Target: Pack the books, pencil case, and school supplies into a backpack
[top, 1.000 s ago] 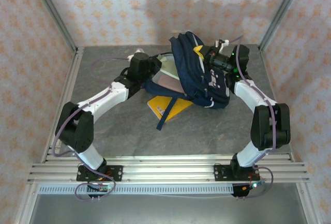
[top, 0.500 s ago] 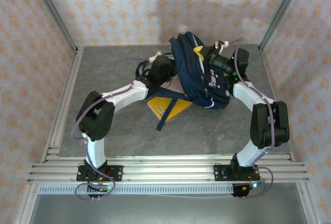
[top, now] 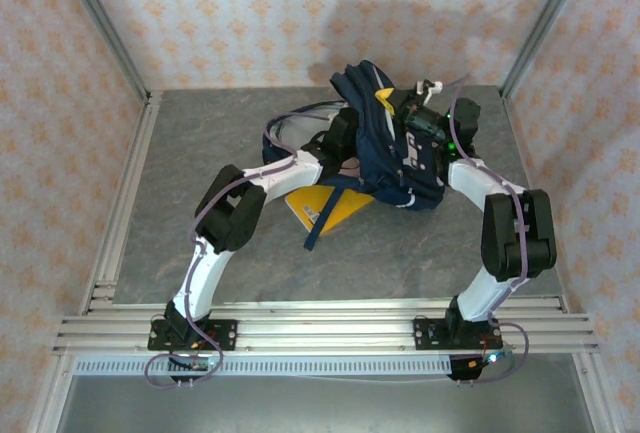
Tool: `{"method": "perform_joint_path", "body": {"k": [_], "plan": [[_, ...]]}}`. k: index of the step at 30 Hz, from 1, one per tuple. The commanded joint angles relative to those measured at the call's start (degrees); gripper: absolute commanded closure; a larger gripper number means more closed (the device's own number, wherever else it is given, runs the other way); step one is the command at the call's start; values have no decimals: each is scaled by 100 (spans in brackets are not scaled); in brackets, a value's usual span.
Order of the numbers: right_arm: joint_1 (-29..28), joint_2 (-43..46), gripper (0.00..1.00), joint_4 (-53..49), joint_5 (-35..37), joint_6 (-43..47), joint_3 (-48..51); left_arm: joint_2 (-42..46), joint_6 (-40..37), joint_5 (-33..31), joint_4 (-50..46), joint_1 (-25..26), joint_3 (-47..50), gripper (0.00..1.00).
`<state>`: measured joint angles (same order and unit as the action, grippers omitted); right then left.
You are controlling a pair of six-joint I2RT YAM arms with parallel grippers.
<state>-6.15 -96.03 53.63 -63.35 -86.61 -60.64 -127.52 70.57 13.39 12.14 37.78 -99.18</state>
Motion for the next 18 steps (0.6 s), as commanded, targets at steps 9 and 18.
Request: {"method": "perform_joint_path", "body": {"k": [9, 18], "plan": [[-9, 1523, 100, -2528, 1088, 3125, -97, 907, -801, 650, -858, -168, 403, 32], [-7, 2026, 100, -4122, 2604, 4240, -225, 1940, -1392, 1027, -1187, -507, 1286, 28]]}}
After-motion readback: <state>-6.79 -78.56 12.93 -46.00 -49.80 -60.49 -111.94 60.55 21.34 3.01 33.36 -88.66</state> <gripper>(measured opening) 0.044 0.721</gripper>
